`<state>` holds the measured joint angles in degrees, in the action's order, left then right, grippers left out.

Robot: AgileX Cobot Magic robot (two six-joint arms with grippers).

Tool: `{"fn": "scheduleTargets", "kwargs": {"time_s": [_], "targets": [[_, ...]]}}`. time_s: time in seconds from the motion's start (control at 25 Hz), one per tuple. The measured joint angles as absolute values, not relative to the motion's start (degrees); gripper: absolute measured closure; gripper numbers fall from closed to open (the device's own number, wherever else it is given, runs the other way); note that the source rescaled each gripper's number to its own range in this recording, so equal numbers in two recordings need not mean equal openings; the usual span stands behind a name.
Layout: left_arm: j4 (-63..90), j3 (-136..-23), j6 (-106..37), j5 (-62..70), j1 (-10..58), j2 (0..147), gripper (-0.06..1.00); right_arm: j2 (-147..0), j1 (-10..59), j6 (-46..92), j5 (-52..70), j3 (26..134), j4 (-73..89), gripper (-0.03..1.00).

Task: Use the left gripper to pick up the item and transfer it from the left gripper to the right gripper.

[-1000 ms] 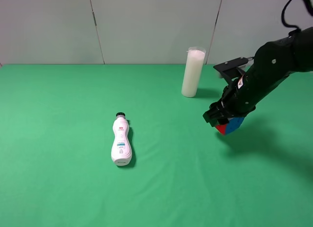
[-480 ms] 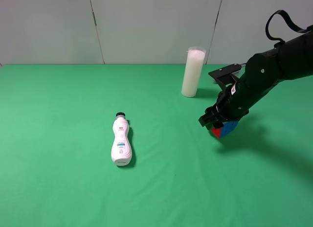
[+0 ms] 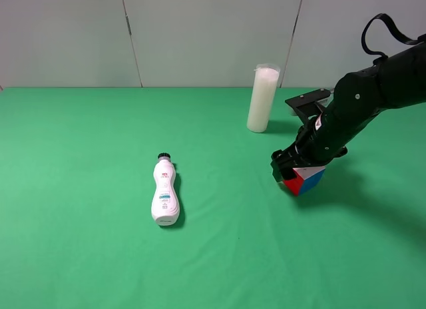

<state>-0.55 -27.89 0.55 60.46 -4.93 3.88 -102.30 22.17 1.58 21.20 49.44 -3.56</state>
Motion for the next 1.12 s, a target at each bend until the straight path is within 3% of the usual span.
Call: {"fn": "scheduleTargets", "kwargs": {"time_s": [0.52,1.12], "targets": [[-0.6,-27.9,0.6,60.5,-4.9,3.9,-0.05,-100.0,22.2,1.6,21.5,49.4,-3.6,-0.03],[-0.6,-27.9,0.6,60.5,-4.9,3.9,-0.05,-72.5,22.2,1.6,38.3,49.4,-3.6,-0.03]]}}
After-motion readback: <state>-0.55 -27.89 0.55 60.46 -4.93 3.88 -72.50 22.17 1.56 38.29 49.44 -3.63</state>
